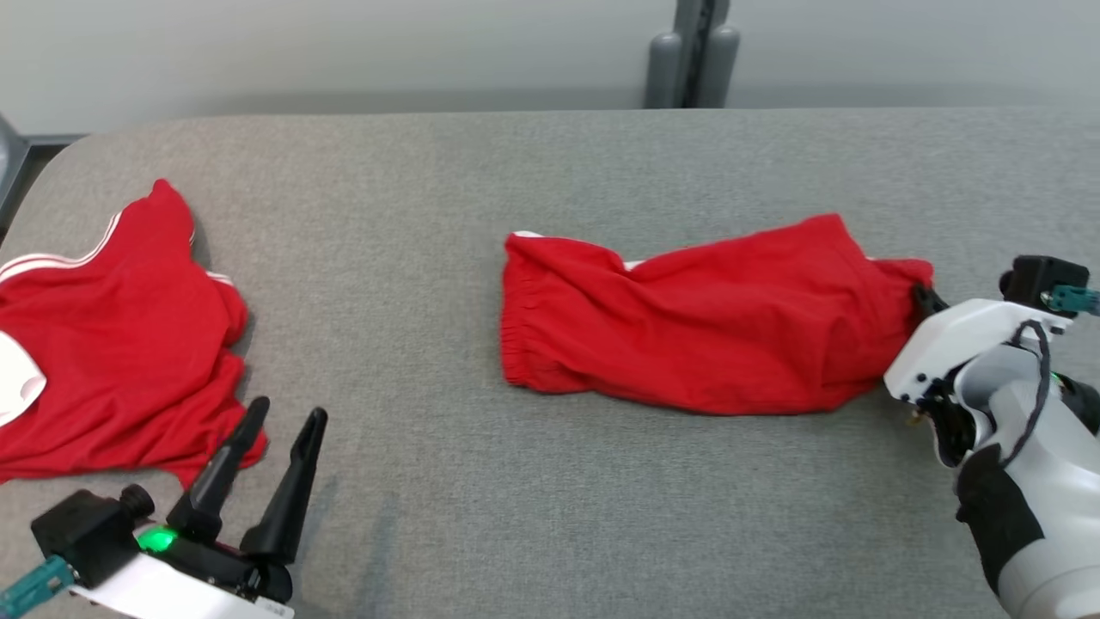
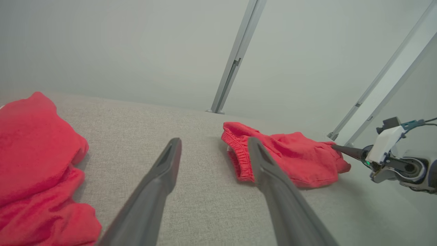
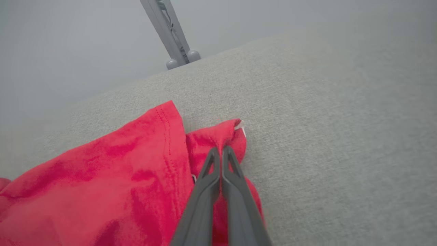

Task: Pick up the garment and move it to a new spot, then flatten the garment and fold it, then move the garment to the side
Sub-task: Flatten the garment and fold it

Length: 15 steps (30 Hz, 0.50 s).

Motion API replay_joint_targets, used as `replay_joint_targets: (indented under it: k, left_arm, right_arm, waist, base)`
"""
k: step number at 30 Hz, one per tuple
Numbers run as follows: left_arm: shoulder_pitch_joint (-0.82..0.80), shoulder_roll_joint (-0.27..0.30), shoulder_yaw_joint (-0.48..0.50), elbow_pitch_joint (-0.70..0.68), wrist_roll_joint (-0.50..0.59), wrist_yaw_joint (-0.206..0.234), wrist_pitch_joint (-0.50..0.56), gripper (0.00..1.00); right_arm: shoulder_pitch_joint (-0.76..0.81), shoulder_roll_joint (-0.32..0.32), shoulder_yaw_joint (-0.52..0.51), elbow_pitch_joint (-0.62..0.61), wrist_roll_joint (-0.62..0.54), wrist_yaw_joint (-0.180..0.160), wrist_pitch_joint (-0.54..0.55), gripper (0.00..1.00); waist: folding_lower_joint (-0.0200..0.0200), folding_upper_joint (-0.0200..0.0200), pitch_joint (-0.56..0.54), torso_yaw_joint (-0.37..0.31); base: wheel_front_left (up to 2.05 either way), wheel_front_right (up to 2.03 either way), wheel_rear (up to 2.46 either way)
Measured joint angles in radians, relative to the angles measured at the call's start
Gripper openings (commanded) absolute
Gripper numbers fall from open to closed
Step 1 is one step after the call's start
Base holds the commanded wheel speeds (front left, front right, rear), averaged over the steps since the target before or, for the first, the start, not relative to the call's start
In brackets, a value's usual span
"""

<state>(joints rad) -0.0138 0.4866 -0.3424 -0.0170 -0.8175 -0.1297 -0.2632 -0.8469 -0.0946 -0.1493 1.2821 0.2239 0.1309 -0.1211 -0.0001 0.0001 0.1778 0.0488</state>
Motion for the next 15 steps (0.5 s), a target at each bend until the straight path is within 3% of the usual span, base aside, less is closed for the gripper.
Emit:
replay_joint_targets:
  k: [10, 15]
  left_arm:
    - [0.014, -0.025, -0.028, 0.002, 0.019, 0.007, 0.001, 1.00]
    - [0.015, -0.036, -0.042, 0.001, 0.026, 0.012, 0.005, 1.00]
  right_arm:
    - [0.029, -0.025, 0.007, -0.023, -0.005, 0.000, -0.047, 0.00]
    - [0.017, -0.002, 0.047, -0.070, -0.012, 0.000, -0.051, 0.00]
  waist:
    - [0.0000, 0.0000, -0.055, -0.043]
    - [0.0000, 0.0000, -0.077, -0.037]
  base:
    - [0.00, 0.00, 0.00]
    - [0.00, 0.00, 0.00]
